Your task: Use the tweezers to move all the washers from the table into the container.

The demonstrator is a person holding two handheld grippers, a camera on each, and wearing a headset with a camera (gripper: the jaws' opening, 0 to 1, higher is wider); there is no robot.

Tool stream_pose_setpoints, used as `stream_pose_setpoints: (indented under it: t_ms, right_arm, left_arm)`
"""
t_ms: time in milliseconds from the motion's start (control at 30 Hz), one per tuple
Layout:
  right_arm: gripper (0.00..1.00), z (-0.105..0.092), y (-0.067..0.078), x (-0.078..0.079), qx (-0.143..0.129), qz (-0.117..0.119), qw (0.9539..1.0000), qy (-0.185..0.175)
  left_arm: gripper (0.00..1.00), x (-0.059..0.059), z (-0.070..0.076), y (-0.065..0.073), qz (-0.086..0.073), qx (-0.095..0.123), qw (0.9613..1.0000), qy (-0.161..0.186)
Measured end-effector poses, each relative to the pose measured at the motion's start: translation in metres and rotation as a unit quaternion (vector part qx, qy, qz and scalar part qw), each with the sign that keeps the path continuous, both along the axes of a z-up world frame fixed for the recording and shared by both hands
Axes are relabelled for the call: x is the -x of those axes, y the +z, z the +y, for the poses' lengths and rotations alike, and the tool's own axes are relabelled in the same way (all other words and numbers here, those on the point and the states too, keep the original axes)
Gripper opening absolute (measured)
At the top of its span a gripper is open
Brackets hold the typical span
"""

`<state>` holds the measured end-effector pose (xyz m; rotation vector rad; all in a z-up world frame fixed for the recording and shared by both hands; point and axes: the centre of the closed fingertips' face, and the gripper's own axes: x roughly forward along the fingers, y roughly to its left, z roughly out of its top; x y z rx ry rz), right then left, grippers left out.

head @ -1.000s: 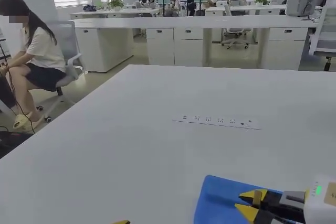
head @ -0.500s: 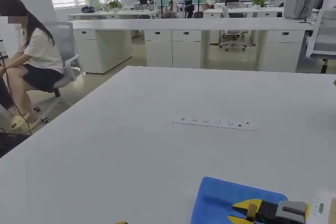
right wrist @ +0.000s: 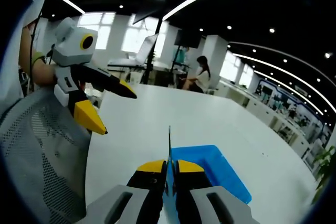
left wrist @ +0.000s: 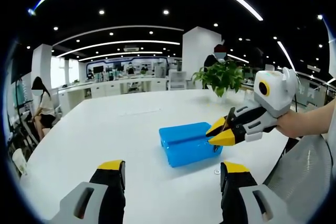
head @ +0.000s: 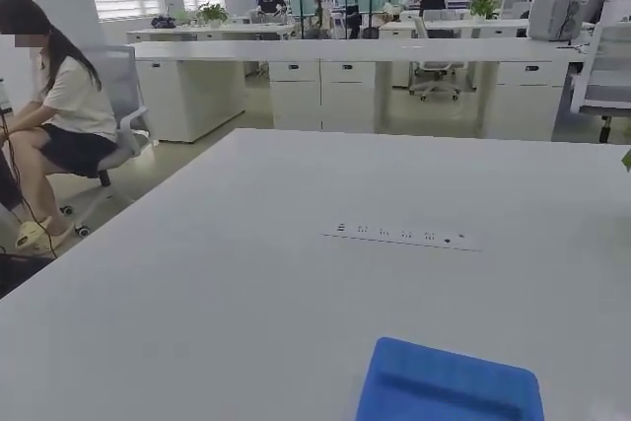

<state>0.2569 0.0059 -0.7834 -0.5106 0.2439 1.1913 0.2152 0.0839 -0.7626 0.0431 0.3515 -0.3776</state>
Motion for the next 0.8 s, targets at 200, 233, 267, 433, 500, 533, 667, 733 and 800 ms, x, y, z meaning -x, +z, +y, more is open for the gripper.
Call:
stream_pose_setpoints:
  t_ms: [200, 233, 267, 433, 500, 533, 667, 733, 800]
  right_arm:
    - [0.03, -0.002, -0.013, 0.007, 0.005, 0.018, 0.9998, -0.004]
    - [0.03, -0.002, -0.015, 0.008, 0.004, 0.021, 0.9998, -0.004]
    - [0.03, -0.003, -0.017, 0.008, 0.005, 0.024, 0.9997, -0.006]
    - [0.04, -0.006, -0.027, 0.011, 0.008, 0.045, 0.9989, -0.012]
    - [0.04, -0.006, -0.031, 0.013, 0.008, 0.051, 0.9986, -0.013]
    - [0.04, -0.006, -0.033, 0.014, 0.009, 0.053, 0.9985, -0.012]
    - [0.04, -0.007, -0.043, 0.023, 0.014, 0.069, 0.9975, -0.009]
    - [0.04, -0.007, -0.047, 0.025, 0.030, 0.064, 0.9975, 0.000]
    - [0.04, -0.006, -0.045, 0.025, 0.029, 0.061, 0.9977, 0.001]
  left_arm:
    - [0.74, 0.000, 0.000, 0.000, 0.000, -0.001, 1.0000, 0.000]
    - [0.74, 0.000, 0.000, 0.000, 0.001, 0.000, 1.0000, 0.000]
    - [0.74, 0.000, 0.000, 0.000, 0.000, 0.000, 1.0000, 0.000]
    - [0.74, 0.000, 0.000, 0.000, 0.000, 0.000, 1.0000, 0.001]
    - [0.74, 0.000, 0.000, 0.000, 0.000, 0.000, 1.0000, 0.001]
    - [0.74, 0.000, 0.000, 0.000, 0.000, 0.000, 1.0000, 0.001]
    - [0.74, 0.000, 0.001, 0.000, -0.001, 0.000, 1.0000, 0.002]
    - [0.74, 0.000, 0.000, 0.000, 0.000, 0.001, 1.0000, 0.001]
    - [0.74, 0.000, 0.000, 0.000, 0.000, 0.000, 1.0000, 0.002]
